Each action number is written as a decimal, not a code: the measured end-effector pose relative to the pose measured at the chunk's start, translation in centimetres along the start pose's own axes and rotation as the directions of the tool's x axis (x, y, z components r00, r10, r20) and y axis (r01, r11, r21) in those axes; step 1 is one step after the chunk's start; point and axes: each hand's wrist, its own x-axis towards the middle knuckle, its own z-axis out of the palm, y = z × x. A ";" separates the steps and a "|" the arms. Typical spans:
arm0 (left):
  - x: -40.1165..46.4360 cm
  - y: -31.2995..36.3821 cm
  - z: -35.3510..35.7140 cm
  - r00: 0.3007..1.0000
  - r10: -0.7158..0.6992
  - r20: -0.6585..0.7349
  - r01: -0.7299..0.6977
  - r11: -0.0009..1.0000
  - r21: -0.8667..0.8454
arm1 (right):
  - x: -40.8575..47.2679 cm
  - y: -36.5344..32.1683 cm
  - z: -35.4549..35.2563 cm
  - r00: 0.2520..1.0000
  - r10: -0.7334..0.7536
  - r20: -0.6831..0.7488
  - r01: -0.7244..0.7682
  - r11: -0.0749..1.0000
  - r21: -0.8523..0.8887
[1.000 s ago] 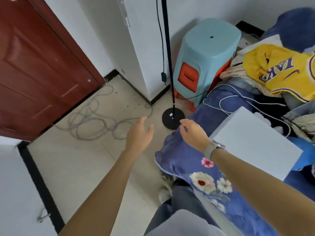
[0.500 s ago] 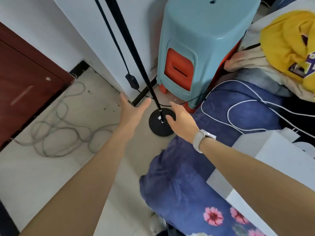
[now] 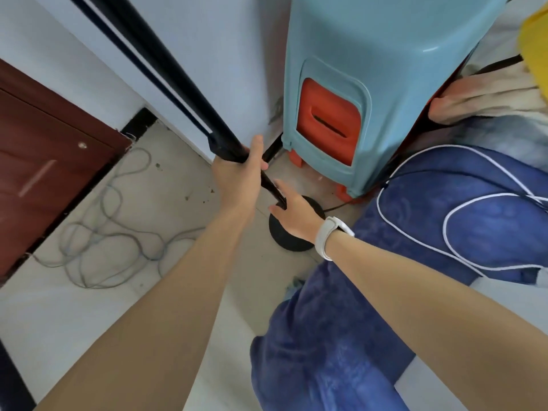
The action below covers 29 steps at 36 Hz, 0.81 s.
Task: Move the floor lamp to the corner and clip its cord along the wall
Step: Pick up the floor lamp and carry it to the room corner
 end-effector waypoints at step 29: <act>-9.8 4.8 -22.4 0.989 -0.139 -0.053 0.123 0.964 -0.238 | -10.7 -8.7 11.9 0.869 -0.200 0.453 0.333 0.913 -0.235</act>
